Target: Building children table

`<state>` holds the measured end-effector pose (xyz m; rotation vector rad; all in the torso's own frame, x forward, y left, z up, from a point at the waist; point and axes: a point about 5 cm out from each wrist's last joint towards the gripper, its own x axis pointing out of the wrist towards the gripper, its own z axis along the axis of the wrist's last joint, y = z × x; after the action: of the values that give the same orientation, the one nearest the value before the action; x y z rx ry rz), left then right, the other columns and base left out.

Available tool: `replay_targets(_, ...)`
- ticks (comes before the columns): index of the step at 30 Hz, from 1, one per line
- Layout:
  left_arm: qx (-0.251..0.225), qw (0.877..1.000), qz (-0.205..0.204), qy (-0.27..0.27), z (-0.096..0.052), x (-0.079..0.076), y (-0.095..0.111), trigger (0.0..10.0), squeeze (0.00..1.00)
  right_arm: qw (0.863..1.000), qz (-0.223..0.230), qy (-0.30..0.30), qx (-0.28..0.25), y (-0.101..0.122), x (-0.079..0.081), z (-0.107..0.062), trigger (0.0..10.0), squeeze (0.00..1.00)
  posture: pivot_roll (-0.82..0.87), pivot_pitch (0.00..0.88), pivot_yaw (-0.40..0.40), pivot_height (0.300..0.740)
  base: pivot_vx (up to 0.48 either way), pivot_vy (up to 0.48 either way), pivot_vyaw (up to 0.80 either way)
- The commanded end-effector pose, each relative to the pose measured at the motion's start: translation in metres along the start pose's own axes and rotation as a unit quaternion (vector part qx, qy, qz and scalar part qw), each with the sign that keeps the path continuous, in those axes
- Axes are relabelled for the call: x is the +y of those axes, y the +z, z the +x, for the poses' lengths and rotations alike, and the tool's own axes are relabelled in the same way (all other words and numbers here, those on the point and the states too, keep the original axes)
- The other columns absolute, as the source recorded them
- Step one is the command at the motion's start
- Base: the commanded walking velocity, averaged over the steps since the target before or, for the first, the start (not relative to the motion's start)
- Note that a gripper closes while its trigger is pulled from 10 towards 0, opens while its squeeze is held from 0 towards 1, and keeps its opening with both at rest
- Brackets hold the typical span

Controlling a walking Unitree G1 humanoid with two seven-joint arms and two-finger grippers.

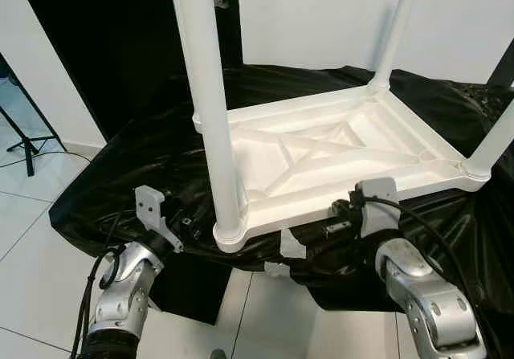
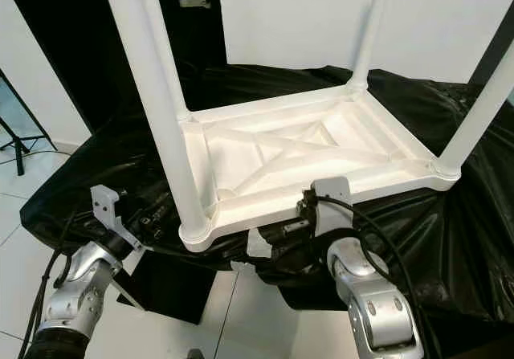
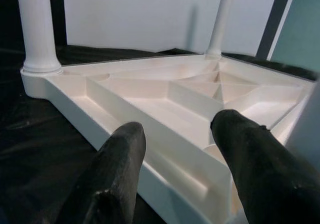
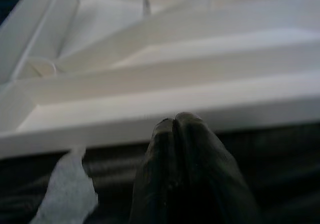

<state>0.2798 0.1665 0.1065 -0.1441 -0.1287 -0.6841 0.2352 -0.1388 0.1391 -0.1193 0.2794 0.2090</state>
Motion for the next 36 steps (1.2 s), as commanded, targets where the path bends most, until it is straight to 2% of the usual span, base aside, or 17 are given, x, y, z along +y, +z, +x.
replay_targets(1,0.030,0.999,-0.002,-0.031,0.012,-0.013,-0.014,10.0,0.00,1.000,0.004,-0.019,0.015,-0.005,-0.004,-0.002,10.0,0.00,-0.06,0.012,0.033,0.740,0.000,0.000,0.00)
replay_targets(4,0.035,0.999,-0.001,-0.028,0.017,-0.014,-0.018,10.0,0.00,0.999,0.006,-0.038,0.032,-0.013,-0.009,-0.003,10.0,0.00,-0.06,0.011,0.034,0.740,0.000,0.000,0.00)
replay_targets(7,0.045,0.999,0.005,-0.019,0.024,-0.013,-0.023,10.0,0.00,0.994,0.009,-0.088,0.064,-0.029,-0.027,-0.006,10.0,0.00,-0.07,0.013,0.037,0.740,0.000,0.000,0.00)
replay_targets(11,0.043,0.999,0.003,-0.021,0.025,-0.014,-0.023,10.0,0.00,0.993,0.008,-0.100,0.069,-0.033,-0.032,-0.006,10.0,0.00,-0.07,0.012,0.037,0.740,0.000,0.000,0.00)
replay_targets(13,0.037,0.999,-0.003,-0.032,0.029,-0.020,-0.025,10.0,0.00,0.988,0.005,-0.133,0.081,-0.039,-0.048,-0.004,10.0,0.00,-0.06,0.011,0.038,0.740,0.000,0.000,0.00)
replay_targets(16,0.034,0.999,-0.004,-0.038,0.032,-0.024,-0.027,10.0,0.00,0.985,0.003,-0.148,0.085,-0.041,-0.057,-0.003,10.0,0.00,-0.06,0.012,0.038,0.740,0.000,0.000,0.00)
replay_targets(18,0.031,0.998,-0.003,-0.052,0.036,-0.032,-0.031,10.0,0.00,0.982,-0.010,-0.167,0.086,-0.041,-0.073,0.004,10.0,0.00,-0.06,0.012,0.039,0.740,0.000,0.000,0.00)
replay_targets(22,0.034,0.997,-0.002,-0.066,0.038,-0.036,-0.034,10.0,0.00,0.980,-0.034,-0.175,0.084,-0.038,-0.085,0.012,10.0,0.00,-0.05,0.011,0.040,0.740,0.000,0.000,0.00)
replay_targets(27,0.050,0.995,0.016,-0.083,0.035,-0.037,-0.039,10.0,0.00,0.981,-0.075,-0.164,0.071,-0.028,-0.095,0.025,10.0,0.00,-0.04,0.011,0.037,0.740,0.000,0.000,0.00)
replay_targets(30,0.068,0.992,0.030,-0.102,0.031,-0.039,-0.044,10.0,0.00,0.979,-0.105,-0.161,0.063,-0.023,-0.104,0.038,10.0,0.00,-0.03,0.012,0.042,0.740,0.000,0.000,0.00)
replay_targets(33,0.072,0.991,0.032,-0.108,0.029,-0.041,-0.045,10.0,0.00,0.979,-0.114,-0.159,0.059,-0.020,-0.106,0.043,10.0,0.00,-0.03,0.012,0.042,0.740,0.000,0.000,0.00)
replay_targets(36,0.078,0.989,0.033,-0.121,0.027,-0.044,-0.048,10.0,0.00,0.978,-0.135,-0.149,0.054,-0.014,-0.109,0.056,10.0,0.00,-0.03,0.011,0.044,0.740,0.000,0.000,0.00)
